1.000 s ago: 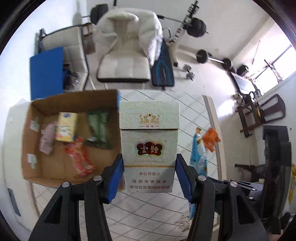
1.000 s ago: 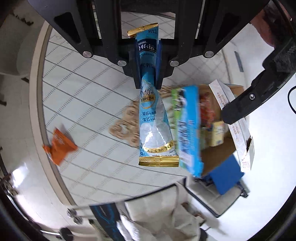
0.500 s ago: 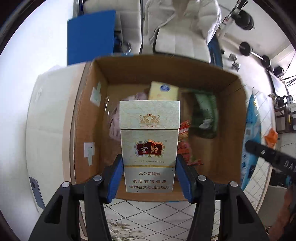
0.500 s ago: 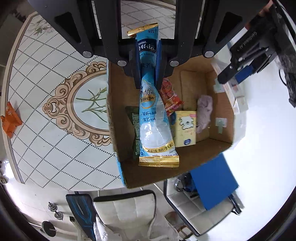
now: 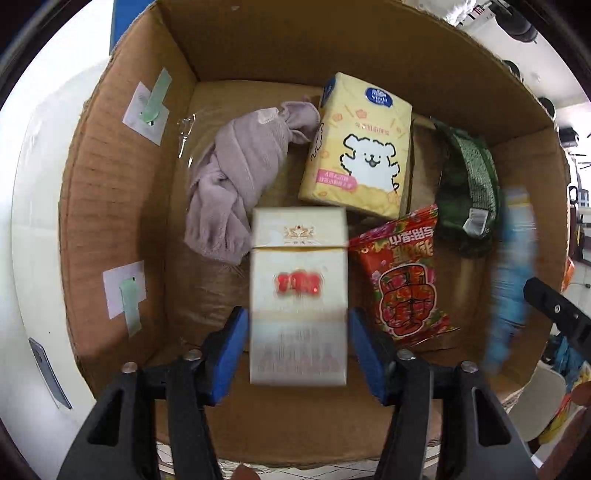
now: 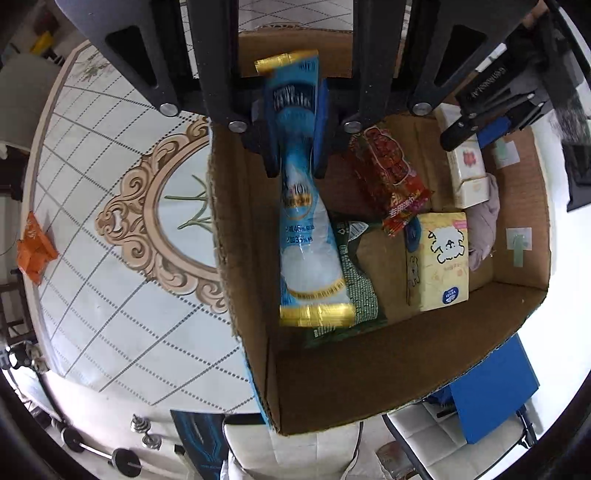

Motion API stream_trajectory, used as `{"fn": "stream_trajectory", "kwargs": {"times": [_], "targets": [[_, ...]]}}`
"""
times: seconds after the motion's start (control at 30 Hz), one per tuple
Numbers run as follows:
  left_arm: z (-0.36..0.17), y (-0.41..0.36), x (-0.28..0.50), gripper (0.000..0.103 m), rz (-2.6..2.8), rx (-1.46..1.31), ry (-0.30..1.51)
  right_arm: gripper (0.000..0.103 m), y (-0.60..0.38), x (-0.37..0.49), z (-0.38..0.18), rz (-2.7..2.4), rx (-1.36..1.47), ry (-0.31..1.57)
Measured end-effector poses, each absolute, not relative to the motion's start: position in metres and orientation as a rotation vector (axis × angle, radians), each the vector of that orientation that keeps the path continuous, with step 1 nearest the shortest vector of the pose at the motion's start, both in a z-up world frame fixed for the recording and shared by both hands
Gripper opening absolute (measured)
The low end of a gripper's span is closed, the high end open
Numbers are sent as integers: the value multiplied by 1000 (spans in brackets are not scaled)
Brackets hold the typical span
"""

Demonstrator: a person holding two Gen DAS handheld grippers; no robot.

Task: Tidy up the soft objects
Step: 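Carry the cigarette pack and blue tube into the box and release both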

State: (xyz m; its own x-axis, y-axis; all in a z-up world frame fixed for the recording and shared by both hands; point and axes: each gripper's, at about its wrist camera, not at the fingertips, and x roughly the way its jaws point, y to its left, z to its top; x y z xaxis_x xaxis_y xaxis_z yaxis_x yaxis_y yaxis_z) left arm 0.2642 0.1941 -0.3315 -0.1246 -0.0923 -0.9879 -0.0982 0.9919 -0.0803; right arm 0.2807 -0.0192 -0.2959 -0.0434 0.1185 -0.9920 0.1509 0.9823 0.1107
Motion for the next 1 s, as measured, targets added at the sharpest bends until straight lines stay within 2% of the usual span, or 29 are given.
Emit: {"fn": "stream_trajectory", "kwargs": {"times": [0.03, 0.1, 0.17, 0.23, 0.27, 0.37, 0.53, 1.0], "targets": [[-328, 194, 264, 70, -1, -145, 1690, 38, -20, 280, -295, -21, 211, 1615], [-321, 192, 265, 76, 7, -126, 1676, 65, -22, 279, -294, -14, 234, 1623], [-312, 191, 265, 80, 0, -121, 1660, 69, -21, 278, -291, 7, 229, 1625], [-300, 190, 264, 93, -3, -111, 1638, 69, -19, 275, -287, 11, 206, 1623], [-295, 189, 263, 95, -1, -103, 1629, 71, -18, 274, -285, 21, 198, 1625], [-273, 189, 258, 96, 15, -86, 1571, 88, -12, 266, -277, 48, 165, 1618], [-240, 190, 249, 96, 19, -68, 1505, 96, -3, 252, -261, 71, 93, 1581], [-167, 169, 200, 96, 30, -50, 1348, 96, -13, 200, -204, 144, 112, 1465]]}}
